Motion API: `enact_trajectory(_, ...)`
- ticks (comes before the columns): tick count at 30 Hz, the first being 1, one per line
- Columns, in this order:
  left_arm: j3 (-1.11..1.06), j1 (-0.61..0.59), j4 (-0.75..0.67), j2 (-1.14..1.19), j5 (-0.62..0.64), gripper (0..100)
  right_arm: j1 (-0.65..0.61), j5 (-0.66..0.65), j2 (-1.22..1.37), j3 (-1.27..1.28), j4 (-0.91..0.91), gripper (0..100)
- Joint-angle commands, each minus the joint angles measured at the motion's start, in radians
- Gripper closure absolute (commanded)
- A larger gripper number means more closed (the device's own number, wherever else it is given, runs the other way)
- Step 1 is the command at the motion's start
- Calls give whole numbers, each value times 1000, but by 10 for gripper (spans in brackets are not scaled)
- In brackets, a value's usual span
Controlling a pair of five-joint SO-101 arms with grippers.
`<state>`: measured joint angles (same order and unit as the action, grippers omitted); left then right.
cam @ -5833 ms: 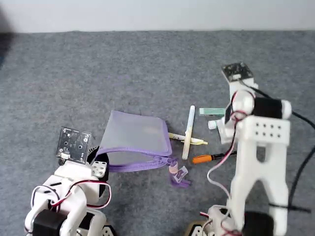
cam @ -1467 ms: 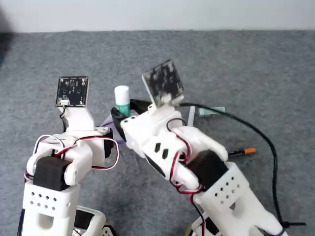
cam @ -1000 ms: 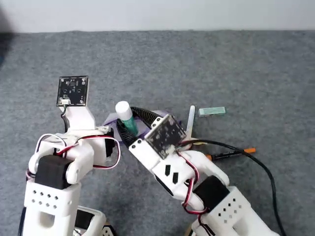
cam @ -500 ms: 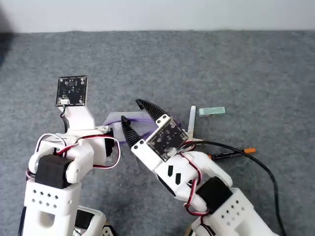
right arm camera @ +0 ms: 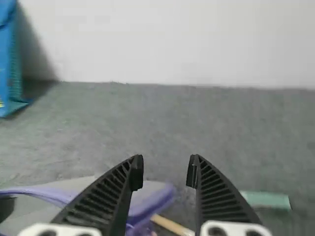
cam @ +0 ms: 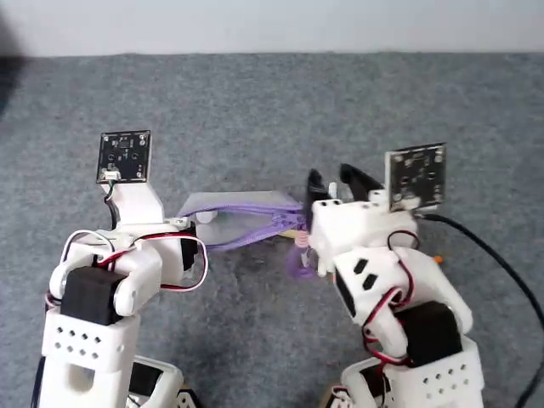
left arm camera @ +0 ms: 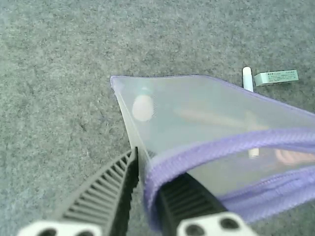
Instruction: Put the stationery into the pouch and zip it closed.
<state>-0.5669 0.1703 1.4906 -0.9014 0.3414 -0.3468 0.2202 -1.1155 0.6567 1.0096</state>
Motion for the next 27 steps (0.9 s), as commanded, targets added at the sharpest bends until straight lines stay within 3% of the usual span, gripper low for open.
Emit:
enact_trajectory(1,33,3,0,2,11,988,87,46,48,-54,79,858)
enact_trajectory(6,33,3,0,2,11,988,186,160,263,-109,179,858)
enact_trajectory(11,35,3,0,2,11,988,199,206,516,-249,306,858)
enact_trajectory(27,30,3,2,2,11,988,148,157,1291,-758,466,855)
